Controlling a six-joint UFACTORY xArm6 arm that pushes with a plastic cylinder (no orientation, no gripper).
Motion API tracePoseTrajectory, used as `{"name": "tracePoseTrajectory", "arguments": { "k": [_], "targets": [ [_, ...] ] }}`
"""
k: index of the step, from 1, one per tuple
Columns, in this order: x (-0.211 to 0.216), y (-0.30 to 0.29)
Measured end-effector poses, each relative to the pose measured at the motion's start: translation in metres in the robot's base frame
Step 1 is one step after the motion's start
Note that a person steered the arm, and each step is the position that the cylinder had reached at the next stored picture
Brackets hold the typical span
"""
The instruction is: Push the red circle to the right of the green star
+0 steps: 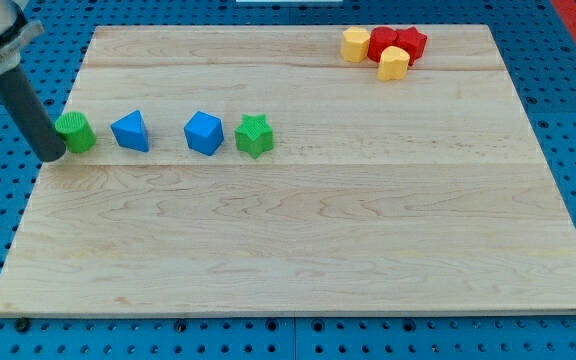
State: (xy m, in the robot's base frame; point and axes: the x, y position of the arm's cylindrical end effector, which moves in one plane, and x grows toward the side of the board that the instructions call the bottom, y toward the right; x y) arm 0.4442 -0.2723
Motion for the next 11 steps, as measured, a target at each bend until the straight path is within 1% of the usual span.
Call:
{"name": "tracePoseTrajectory", "arguments": {
  "k": [1,2,3,4,5,6,7,8,9,10,11],
  "targets": [
    [0.045,0.072],
    [0.048,0.165],
    [0.023,0.283],
    [-0.030,0.411],
    [-0.116,0.505],
    [-0.199,0.521],
    [-0.240,0.467],
    [-0.220,0.385],
    [-0.168,0.354],
    [-0.127,0.349],
    [-0.128,0.324]
  ]
}}
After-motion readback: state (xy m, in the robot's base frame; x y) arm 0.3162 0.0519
